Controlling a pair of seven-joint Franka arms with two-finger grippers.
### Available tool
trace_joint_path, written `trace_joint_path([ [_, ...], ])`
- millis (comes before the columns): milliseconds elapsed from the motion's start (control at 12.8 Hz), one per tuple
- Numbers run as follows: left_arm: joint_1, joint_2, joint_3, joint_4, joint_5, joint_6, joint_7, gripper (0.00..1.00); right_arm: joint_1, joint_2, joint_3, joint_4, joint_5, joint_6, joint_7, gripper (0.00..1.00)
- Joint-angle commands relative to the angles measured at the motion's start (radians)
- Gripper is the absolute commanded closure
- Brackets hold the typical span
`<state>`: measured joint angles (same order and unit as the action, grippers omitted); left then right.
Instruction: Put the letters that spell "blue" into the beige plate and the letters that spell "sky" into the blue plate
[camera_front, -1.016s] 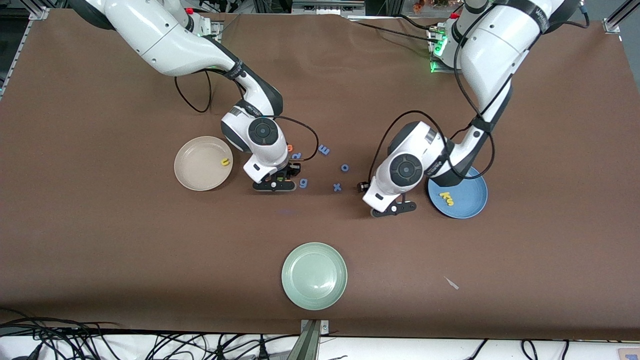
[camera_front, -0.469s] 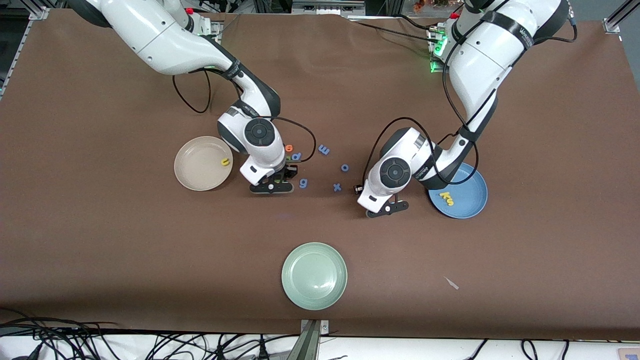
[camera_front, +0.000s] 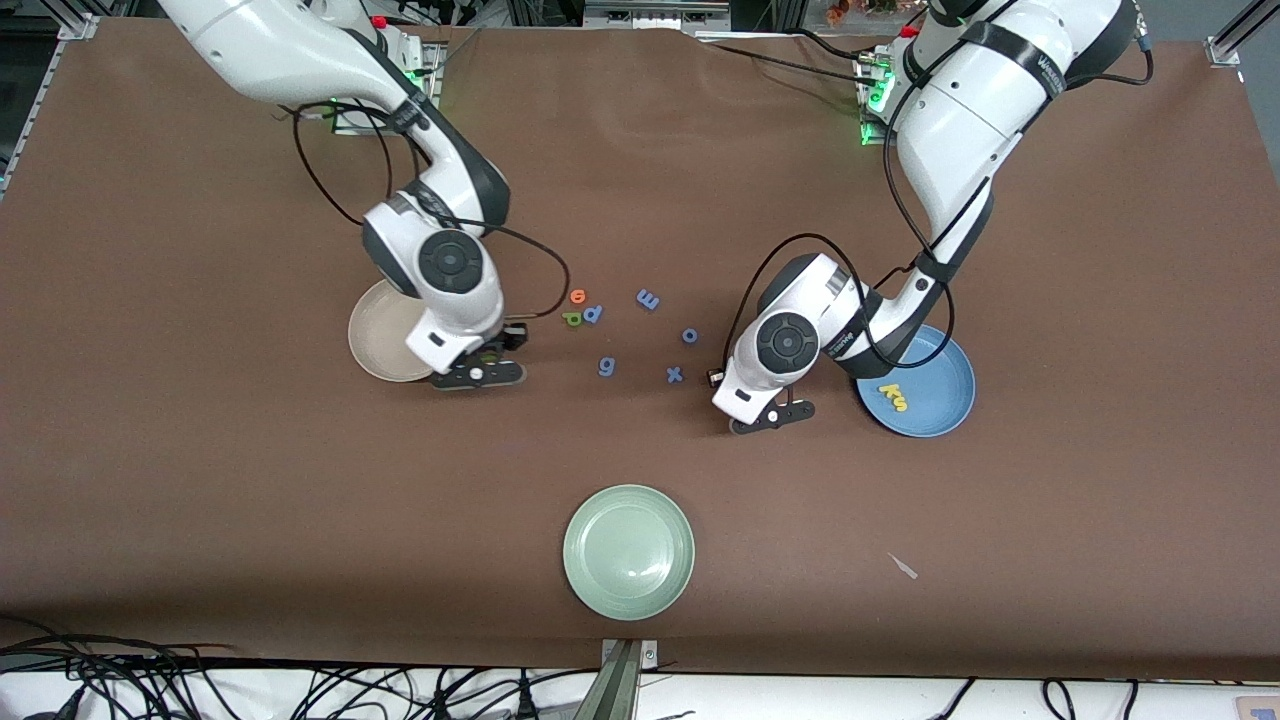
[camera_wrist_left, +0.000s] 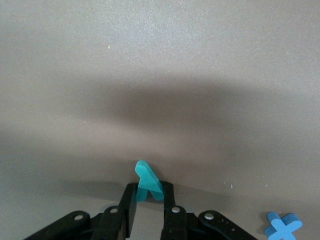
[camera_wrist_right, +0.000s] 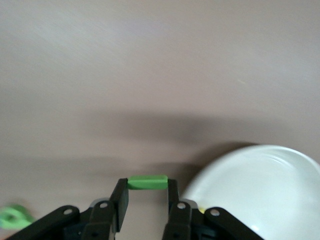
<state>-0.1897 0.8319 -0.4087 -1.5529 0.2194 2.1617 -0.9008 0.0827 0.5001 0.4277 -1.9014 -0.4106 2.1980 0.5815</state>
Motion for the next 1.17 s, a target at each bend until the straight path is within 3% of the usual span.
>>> trace_joint_path([
  [0,0.010,-0.022,0.007,-0.010,0.026,-0.014,-0.020,0.90,-0.058,-0.185,-0.036,-0.220,0.036,0.017,-0.117,0.68],
  [313,0.033,-0.104,0.008,0.007,0.029,-0.158,0.012,0.90,-0.080,-0.204,-0.063,-0.311,0.036,0.075,-0.106,0.26],
  [547,0.132,-0.172,0.007,0.004,0.052,-0.311,0.221,0.90,-0.078,-0.193,-0.054,-0.288,0.058,0.075,-0.053,0.25],
  [782,0.238,-0.201,0.007,-0.016,0.052,-0.431,0.391,0.89,-0.069,-0.108,0.011,-0.208,0.064,0.078,0.088,0.25],
  [1094,0.346,-0.183,0.007,-0.078,0.072,-0.431,0.574,0.83,0.058,0.067,0.025,-0.032,0.065,0.143,0.306,0.25],
])
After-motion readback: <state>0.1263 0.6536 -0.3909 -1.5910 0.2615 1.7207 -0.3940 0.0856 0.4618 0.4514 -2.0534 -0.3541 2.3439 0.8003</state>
